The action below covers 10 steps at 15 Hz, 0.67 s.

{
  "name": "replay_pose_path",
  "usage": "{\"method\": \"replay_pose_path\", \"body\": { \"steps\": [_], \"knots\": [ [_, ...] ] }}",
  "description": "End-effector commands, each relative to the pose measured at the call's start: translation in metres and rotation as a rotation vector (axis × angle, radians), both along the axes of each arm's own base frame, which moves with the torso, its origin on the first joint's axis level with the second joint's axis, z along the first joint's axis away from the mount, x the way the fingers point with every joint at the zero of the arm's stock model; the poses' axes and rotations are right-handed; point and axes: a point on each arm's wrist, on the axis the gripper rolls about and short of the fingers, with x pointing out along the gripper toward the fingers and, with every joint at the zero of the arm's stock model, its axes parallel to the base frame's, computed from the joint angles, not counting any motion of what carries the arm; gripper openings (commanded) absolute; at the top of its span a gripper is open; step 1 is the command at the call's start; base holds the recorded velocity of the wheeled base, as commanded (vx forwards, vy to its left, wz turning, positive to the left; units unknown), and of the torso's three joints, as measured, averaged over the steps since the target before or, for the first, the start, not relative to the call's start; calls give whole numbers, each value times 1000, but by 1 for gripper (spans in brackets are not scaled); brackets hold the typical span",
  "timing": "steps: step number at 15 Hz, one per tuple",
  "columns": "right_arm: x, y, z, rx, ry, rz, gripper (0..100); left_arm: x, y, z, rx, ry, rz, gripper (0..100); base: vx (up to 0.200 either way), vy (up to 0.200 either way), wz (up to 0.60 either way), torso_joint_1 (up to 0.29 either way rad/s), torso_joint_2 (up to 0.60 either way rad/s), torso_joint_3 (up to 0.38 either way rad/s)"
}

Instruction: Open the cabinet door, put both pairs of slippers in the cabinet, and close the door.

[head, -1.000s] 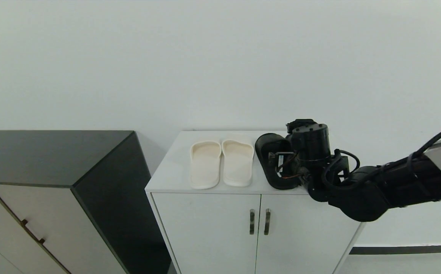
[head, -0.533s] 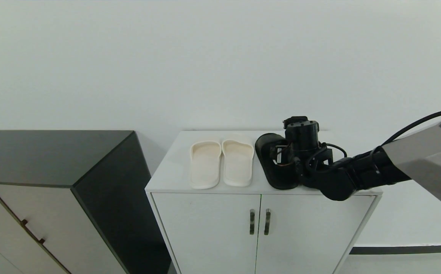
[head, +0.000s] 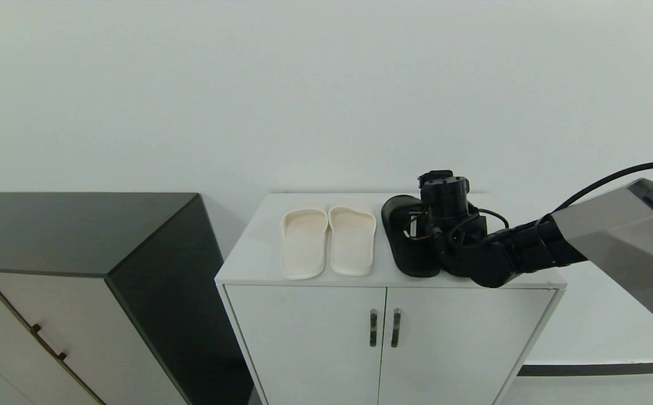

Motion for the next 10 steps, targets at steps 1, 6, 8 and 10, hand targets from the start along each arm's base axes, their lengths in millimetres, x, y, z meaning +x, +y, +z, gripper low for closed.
{"method": "replay_pose_path", "body": {
  "steps": [1, 6, 8, 10],
  "knots": [
    [-9, -3, 16, 14, -25, 1, 0, 0, 0, 0, 0, 0, 0, 0, 0, 0, 0, 0, 0, 0],
    [-99, -14, 70, 52, -57, 151, 0, 0, 0, 0, 2, 0, 0, 0, 0, 0, 0, 0, 0, 0],
    [-162, -28, 79, 80, -26, 394, 0, 0, 0, 0, 2, 0, 0, 0, 0, 0, 0, 0, 0, 0],
    [-199, -42, 73, 95, 13, 552, 0, 0, 0, 0, 2, 0, 0, 0, 0, 0, 0, 0, 0, 0]
  ]
}}
